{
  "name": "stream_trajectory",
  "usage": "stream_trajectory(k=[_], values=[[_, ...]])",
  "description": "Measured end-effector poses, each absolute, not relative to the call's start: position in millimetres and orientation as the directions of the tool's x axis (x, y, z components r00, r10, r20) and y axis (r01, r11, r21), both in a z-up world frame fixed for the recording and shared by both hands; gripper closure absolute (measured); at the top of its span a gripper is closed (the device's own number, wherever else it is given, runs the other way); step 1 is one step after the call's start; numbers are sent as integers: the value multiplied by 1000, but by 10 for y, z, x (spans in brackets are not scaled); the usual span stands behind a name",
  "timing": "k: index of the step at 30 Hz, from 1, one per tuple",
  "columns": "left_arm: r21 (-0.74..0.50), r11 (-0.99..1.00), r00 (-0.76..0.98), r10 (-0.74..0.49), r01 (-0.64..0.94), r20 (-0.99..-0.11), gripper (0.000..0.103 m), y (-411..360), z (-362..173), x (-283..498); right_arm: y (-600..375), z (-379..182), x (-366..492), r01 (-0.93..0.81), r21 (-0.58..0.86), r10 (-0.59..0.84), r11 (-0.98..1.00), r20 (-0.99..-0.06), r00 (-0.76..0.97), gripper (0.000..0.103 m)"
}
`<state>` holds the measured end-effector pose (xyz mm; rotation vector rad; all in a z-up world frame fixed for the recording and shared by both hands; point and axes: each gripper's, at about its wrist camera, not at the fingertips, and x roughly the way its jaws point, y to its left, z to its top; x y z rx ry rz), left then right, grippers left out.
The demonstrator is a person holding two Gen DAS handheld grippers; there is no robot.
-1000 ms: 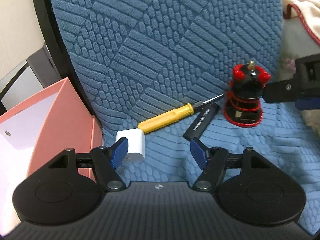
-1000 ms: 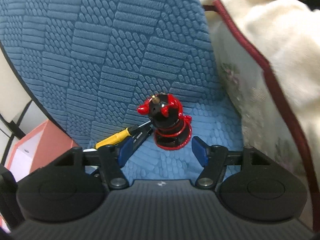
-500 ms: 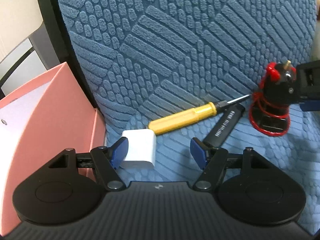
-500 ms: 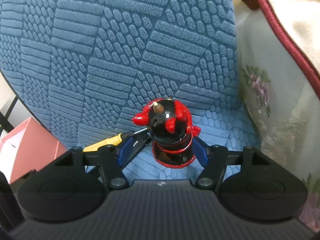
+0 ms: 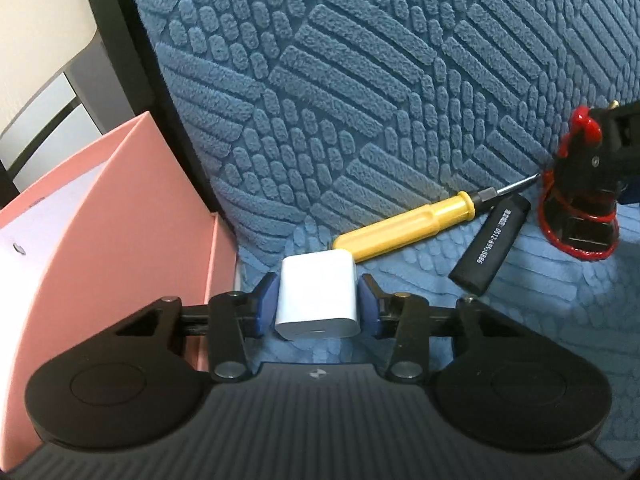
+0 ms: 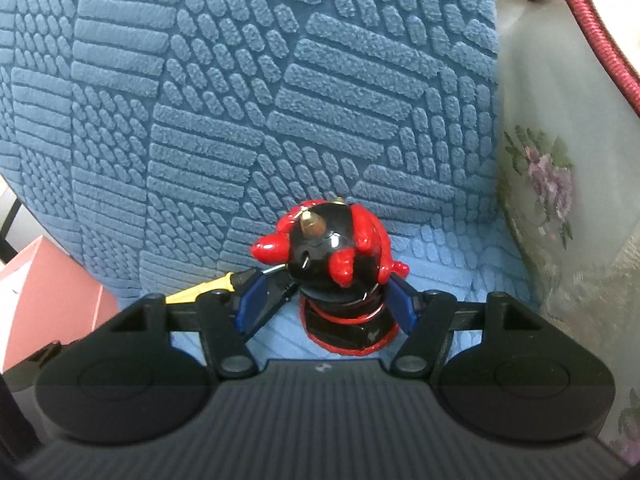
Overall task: Organize rigid objects
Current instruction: 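Grasp the second white charger with the left tool while the right tool grasps the red figurine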
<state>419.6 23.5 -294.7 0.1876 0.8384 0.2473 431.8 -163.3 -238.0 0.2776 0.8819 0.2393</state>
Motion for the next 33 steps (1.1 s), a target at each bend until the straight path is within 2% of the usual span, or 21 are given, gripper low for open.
stream_trajectory(k=[2,4,6,16,33], values=[[276,953,647,290,-126,-705,54,226,-2965,4173,-1600,-2386,4327,-94,324,311,941,-727,613,37],[275,954,651,284,-118,-704,54,226,-2969,4148,-1599,-2382,4320,-95,312,302,945,-730,613,45],[253,960,651,266,-116,-711,54,223,-2956,4113,-1575,-2399,4327,-94,297,290,950,-733,616,48],[113,989,651,145,-91,-745,54,181,-2772,3865,-1554,-2285,4207,-91,288,283,953,-747,602,49],[19,1000,633,15,-1,-774,54,31,-2512,3131,-1555,-2211,3272,-116,251,272,961,-787,553,49]])
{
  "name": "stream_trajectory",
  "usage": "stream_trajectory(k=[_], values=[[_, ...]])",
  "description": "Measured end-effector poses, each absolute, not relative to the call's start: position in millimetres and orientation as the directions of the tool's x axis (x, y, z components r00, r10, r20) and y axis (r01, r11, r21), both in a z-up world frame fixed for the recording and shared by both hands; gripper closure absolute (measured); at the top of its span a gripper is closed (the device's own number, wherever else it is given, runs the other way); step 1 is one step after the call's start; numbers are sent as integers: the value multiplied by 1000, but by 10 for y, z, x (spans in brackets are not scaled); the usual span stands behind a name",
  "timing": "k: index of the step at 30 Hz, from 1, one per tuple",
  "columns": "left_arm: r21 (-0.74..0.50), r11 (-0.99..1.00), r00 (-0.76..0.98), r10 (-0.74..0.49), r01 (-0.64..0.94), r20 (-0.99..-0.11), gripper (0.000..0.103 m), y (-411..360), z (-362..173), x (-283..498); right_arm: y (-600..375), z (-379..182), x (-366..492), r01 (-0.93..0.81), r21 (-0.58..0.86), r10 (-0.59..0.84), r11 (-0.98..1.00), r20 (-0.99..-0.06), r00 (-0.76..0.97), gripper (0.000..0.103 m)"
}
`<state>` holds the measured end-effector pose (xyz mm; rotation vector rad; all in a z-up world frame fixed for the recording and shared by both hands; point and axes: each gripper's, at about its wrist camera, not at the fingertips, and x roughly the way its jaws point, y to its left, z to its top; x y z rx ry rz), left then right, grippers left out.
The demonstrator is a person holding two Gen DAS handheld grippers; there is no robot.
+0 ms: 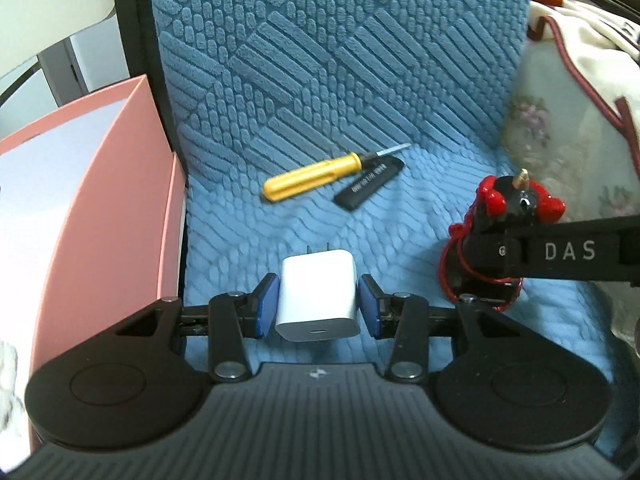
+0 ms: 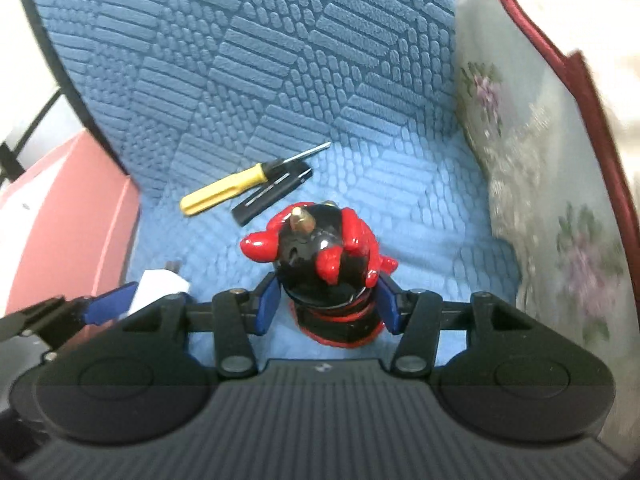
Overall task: Organize rigid objects
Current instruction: 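Grasp the second white charger with the left tool while the right tool grasps the red figurine, then lift the charger and figurine with both tools and carry them toward the pink box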
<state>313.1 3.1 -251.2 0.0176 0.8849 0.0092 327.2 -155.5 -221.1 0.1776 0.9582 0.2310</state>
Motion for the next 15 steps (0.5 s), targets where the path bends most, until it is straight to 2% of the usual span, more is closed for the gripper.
stream_trajectory(k=[8,11,15], values=[[-28,999,593,-42,34,-804,54,-5,-2558,2797,-1590,-2035,2724,-95,265,272,959,-781,562,49],[-12,999,601,-41,51,-798,54,-64,-2523,2636,-1536,-1959,2534,-65,197,197,978,-786,586,49],[-14,998,590,-43,54,-806,54,-100,-2545,2493,-1557,-1951,2380,-30,225,200,974,-791,578,50]])
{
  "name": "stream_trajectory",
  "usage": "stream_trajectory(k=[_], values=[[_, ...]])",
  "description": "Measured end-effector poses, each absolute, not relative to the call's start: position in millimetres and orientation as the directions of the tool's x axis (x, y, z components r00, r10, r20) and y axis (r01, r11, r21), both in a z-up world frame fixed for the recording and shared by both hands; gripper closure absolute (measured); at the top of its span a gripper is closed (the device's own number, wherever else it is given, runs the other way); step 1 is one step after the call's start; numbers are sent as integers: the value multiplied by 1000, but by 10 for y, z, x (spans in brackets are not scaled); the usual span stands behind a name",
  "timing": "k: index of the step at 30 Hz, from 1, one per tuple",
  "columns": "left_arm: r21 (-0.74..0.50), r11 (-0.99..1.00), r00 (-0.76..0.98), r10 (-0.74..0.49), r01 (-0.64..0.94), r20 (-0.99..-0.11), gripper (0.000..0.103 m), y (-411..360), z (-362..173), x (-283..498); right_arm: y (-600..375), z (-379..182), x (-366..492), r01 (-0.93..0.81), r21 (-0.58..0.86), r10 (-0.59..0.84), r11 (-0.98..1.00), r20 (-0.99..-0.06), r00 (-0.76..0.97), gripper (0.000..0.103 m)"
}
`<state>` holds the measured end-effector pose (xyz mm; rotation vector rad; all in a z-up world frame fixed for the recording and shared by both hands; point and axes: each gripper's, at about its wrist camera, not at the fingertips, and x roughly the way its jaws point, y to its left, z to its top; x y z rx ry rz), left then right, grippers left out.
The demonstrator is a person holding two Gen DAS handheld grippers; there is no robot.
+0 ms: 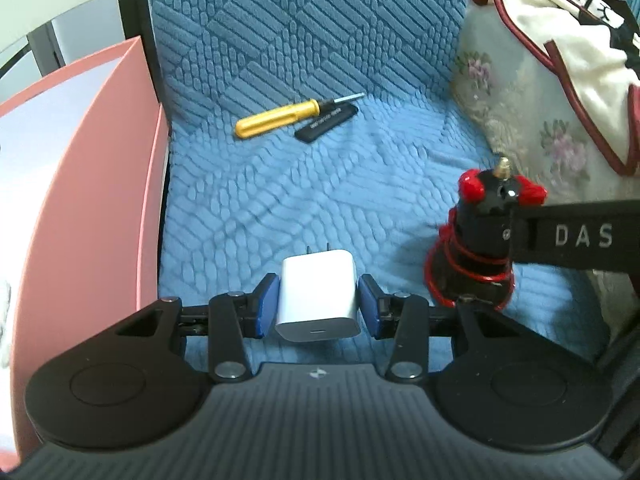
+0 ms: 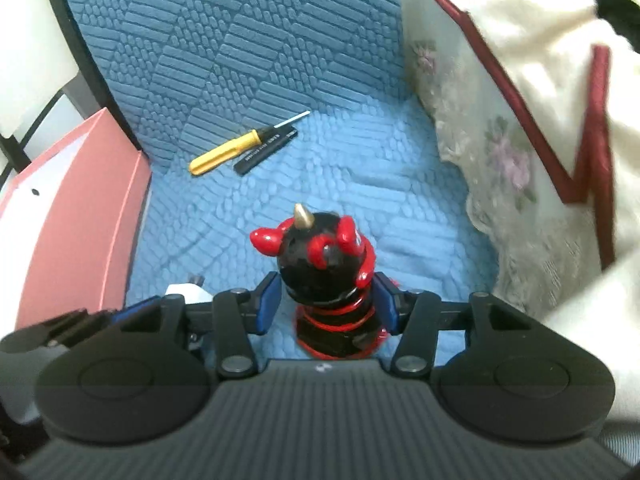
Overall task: Organize rigid objects
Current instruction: 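Lift the charger and figurine with both tools and carry them toward the pink box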
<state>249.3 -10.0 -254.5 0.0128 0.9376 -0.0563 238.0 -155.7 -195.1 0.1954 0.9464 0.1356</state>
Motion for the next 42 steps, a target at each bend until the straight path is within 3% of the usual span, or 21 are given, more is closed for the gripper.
stream_trajectory(k=[19,24,42], values=[[-113,993,537,-111,29,-836,48,48,-2603,2337,-1550,-2169,2557,43,254,194,966,-827,527,40],[-126,992,529,-121,26,-840,48,49,-2631,2368,-1501,-2146,2562,27,220,169,975,-818,549,45],[-138,990,540,-113,-6,-834,54,40,-2694,2592,-1466,-2088,2560,-22,227,200,974,-805,559,45]])
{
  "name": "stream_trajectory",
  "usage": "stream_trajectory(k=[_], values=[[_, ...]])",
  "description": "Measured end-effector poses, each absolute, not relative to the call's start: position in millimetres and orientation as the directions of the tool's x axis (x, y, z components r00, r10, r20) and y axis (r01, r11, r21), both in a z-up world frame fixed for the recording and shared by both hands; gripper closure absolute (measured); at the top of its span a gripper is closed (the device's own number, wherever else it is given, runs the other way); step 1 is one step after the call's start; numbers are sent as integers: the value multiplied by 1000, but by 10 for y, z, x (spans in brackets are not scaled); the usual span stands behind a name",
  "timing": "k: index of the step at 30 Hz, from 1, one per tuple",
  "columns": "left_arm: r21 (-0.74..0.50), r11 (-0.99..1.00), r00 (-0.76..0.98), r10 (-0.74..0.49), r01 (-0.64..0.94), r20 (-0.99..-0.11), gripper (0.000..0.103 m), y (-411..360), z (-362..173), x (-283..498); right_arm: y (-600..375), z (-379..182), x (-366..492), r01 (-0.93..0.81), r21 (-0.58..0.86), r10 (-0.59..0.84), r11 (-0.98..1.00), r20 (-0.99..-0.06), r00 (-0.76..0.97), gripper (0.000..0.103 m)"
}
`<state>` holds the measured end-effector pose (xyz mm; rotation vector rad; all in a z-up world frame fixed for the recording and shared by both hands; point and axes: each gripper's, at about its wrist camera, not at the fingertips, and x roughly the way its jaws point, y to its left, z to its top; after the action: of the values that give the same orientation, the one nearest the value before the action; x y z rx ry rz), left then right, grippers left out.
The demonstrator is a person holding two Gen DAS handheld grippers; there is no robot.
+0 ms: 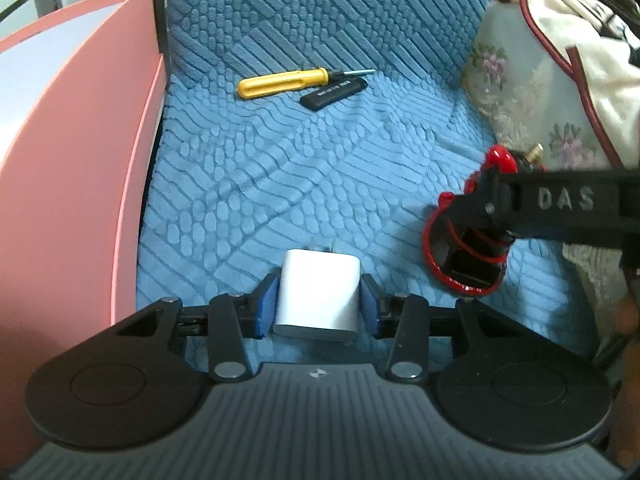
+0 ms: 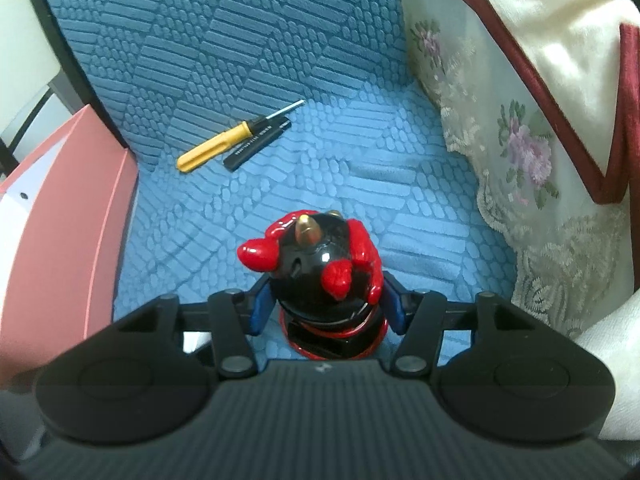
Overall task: Organize rigid objects
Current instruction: 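Lift the charger and figurine with both tools and carry them toward the pink box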
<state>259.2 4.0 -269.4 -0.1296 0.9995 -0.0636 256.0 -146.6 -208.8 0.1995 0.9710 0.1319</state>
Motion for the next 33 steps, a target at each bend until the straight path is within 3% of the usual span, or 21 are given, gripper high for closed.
stream_trajectory(k=[33], values=[[-259,966,672,-176,-23,-719,54,404,-1353,1665,-1547,-1032,1496,-138,231,264,963,-717,646,45]])
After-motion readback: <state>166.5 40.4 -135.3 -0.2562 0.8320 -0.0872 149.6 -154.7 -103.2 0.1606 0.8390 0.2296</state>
